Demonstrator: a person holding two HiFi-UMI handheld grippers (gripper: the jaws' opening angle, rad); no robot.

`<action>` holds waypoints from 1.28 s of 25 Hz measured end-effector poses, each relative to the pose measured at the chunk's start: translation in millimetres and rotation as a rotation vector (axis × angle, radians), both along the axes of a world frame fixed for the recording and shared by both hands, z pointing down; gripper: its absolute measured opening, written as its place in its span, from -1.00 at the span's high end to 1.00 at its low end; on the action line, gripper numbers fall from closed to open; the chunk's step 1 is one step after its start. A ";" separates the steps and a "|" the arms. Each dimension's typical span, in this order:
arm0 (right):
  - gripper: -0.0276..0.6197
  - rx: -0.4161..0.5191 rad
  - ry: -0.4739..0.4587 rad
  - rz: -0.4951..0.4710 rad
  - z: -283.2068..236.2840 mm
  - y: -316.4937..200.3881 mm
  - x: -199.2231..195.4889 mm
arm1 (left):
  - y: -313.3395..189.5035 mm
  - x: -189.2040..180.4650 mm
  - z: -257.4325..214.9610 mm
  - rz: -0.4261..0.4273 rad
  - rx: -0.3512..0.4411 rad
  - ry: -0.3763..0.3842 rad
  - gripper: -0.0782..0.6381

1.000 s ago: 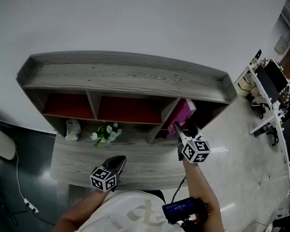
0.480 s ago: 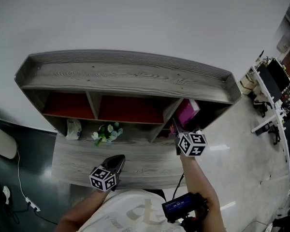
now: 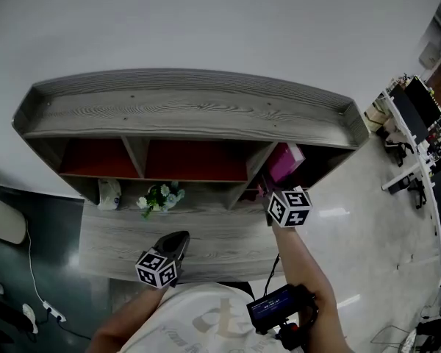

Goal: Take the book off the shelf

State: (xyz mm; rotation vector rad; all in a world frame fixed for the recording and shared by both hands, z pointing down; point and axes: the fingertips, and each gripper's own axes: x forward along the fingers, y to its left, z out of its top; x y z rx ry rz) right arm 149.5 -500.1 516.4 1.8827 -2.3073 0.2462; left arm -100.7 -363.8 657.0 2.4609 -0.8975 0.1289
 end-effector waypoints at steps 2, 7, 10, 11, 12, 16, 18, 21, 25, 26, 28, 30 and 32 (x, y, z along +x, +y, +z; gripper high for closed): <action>0.43 0.005 0.004 -0.005 0.3 -2.0 -0.2 | -2.5 0.0 0.8 -0.003 0.003 0.002 0.78; 0.45 0.004 0.011 -0.011 0.2 -10.2 2.2 | -11.7 -2.8 -1.6 -0.024 0.017 0.014 0.78; 0.45 0.002 0.003 -0.038 4.1 -5.8 -3.1 | -5.8 -8.9 1.1 -0.027 0.016 0.002 0.78; 0.45 0.001 0.005 -0.046 3.7 -4.4 -2.9 | -4.1 -8.6 1.5 -0.026 0.015 0.002 0.78; 0.45 0.001 0.007 -0.052 3.1 -3.2 -1.6 | -3.0 -7.2 1.7 -0.023 0.013 0.002 0.78; 0.45 0.004 0.003 -0.061 2.2 -2.5 2.6 | -4.3 -0.7 0.2 -0.005 0.017 0.001 0.78; 0.45 0.007 -0.003 -0.063 2.2 -2.0 1.9 | -4.9 0.6 -0.4 0.001 0.018 -0.002 0.78; 0.45 0.012 -0.006 -0.067 1.4 0.1 2.8 | -5.1 3.5 1.1 0.010 0.014 -0.005 0.78; 0.46 0.025 -0.001 -0.077 -1.6 0.8 2.8 | -6.3 7.2 2.8 0.023 0.011 -0.006 0.78; 0.46 0.029 0.001 -0.079 -2.4 1.4 2.9 | -6.3 8.3 3.2 0.027 0.010 -0.006 0.78; 0.46 0.035 0.005 -0.084 -3.4 3.4 3.2 | -6.0 10.0 3.9 0.033 0.010 -0.006 0.78; 0.46 0.040 0.006 -0.090 -3.6 5.3 2.7 | -6.6 10.5 4.9 0.037 0.010 -0.004 0.78; 0.46 0.048 0.006 -0.097 -4.6 7.0 1.6 | -7.8 11.4 5.7 0.041 0.013 -0.003 0.78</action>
